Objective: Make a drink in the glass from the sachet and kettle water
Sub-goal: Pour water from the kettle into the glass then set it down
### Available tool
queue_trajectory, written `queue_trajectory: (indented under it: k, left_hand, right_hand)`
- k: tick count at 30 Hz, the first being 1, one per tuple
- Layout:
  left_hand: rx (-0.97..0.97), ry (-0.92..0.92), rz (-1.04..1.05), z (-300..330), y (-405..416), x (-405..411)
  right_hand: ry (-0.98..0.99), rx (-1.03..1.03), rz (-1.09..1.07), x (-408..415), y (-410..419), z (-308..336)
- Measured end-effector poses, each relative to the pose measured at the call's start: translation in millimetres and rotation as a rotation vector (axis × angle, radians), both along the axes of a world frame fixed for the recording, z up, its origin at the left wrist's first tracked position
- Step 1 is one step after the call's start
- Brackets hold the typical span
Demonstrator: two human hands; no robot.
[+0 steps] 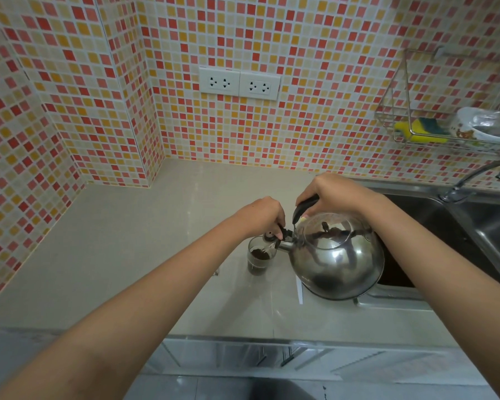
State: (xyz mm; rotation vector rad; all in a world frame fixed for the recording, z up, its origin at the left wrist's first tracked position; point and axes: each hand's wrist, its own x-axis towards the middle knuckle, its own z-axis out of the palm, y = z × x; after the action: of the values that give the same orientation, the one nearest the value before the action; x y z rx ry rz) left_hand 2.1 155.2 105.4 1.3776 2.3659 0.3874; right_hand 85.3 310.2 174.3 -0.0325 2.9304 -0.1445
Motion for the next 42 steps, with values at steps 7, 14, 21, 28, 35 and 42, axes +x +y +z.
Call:
queue_trajectory:
  k: [7,14,21,28,35,42]
  left_hand:
    - [-0.007,-0.004,0.002,-1.0,0.7,-0.4]
    - [-0.003,-0.026,0.000,-1.8,1.4,-0.6]
    - [0.105,-0.083,0.032,-6.2,-5.5,-3.9]
    - [0.215,-0.202,0.125,-20.1,-15.0,-15.7]
    - [0.393,-0.302,0.267,-19.0,-3.9,-38.7]
    - [0.396,-0.203,0.343,-9.7,30.3,-75.7]
  right_hand:
    - [0.002,-0.008,0.002,-0.6,0.6,-0.2]
    - [0.014,-0.024,0.004,1.6,3.3,-2.5]
    - [0.043,-0.146,-0.040,9.5,14.4,-4.4]
    - [0.062,-0.244,-0.103,11.2,25.3,-3.7]
    - [0.189,-0.296,-0.163,-2.9,45.7,0.0]
    - [0.306,-0.330,-0.276,-41.0,74.8,-13.7]
